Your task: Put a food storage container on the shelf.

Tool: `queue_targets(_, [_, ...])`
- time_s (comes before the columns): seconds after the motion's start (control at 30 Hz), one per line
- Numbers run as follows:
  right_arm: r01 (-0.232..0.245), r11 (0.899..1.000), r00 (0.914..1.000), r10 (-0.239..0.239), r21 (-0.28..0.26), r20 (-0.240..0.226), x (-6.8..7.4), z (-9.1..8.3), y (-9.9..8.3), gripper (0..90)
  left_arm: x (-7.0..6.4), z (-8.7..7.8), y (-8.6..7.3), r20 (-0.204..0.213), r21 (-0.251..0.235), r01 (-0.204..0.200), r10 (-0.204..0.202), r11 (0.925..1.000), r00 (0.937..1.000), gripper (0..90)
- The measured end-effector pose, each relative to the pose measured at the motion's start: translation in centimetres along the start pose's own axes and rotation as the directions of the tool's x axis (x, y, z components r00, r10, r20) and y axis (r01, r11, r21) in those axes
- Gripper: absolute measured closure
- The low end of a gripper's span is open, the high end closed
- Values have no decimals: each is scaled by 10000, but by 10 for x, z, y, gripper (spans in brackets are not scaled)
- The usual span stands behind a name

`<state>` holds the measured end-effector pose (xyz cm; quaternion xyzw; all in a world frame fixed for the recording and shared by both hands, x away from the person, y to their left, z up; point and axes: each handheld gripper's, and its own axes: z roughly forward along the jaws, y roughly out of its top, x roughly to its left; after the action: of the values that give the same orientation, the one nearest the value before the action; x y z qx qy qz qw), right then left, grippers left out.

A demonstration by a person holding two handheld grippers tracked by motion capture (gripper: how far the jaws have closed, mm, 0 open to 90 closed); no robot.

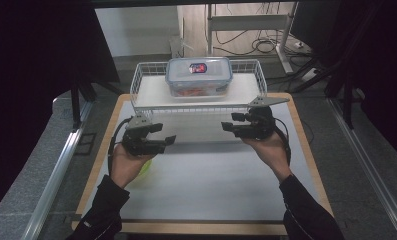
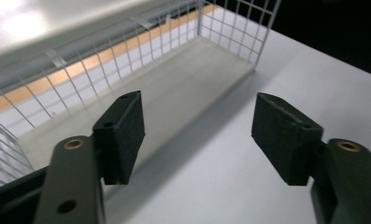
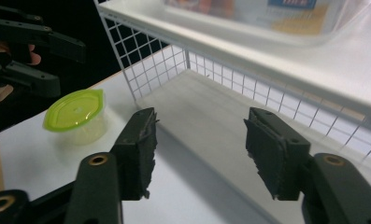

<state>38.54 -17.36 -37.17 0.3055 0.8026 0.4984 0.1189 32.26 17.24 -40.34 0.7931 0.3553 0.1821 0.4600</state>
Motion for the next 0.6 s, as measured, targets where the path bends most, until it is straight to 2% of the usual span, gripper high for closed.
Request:
queue_targets(0.1, [158,9996,9999,-160,213,58,4,-1,-14,364,-10,2,-12,109,-16,-228,228,9997,9997,267])
queue_targets(0.27, [350,9985,9993,-355,412,116,7,-2,-27,334,-20,3,-23,187,-44,-355,356,9994,9992,226])
queue_targets(0.37, [458,9980,9987,-466,431,186,9,-4,-36,295,-27,5,-31,393,144,-570,564,9983,9976,203])
queue_targets(0.43, [587,9971,9980,-598,474,219,10,-5,-40,268,-31,7,-37,389,305,-702,690,9971,9969,190])
queue_targets(0.5, [728,9961,9969,-741,489,259,12,-8,-48,231,-35,8,-43,420,356,-752,737,9965,9964,162])
queue_targets(0.6, [671,9965,9973,-684,504,255,13,-11,-58,199,-42,9,-57,420,534,-738,716,9958,9965,122])
